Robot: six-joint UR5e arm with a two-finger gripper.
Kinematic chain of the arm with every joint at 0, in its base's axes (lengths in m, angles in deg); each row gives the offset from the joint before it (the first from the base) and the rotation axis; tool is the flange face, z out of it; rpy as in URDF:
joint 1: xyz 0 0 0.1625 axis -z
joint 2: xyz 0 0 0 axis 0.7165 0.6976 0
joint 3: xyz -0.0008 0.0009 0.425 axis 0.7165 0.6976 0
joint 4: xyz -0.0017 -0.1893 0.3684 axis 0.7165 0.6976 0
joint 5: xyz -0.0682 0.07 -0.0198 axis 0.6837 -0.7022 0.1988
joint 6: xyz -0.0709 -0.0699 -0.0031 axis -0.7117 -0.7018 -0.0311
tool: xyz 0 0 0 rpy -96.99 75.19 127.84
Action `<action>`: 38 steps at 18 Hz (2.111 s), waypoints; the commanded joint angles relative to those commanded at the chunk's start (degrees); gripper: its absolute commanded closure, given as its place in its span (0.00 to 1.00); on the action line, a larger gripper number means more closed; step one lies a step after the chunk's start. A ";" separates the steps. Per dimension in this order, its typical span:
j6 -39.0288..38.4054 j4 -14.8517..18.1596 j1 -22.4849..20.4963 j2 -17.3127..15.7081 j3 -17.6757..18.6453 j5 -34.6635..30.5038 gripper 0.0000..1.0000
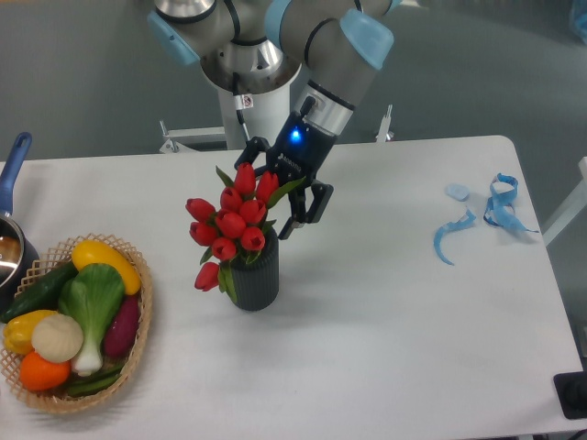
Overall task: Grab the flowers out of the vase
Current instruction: 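Lower the gripper around the tulip stems and close it, then lift the gripped tulips upward out of the dark grey vase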
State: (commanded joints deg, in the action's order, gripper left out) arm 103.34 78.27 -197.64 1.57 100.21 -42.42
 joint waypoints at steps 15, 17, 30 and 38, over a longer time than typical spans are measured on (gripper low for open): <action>-0.09 -0.35 0.44 2.29 -1.76 3.34 0.44; -0.70 -0.35 0.35 2.20 -1.67 3.87 0.56; -9.84 -0.26 -1.23 -1.14 -3.78 8.00 0.64; -15.55 0.18 -1.84 -5.27 -5.53 8.17 0.63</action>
State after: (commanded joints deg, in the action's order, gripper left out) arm 87.79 78.45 -199.49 -3.71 94.67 -34.25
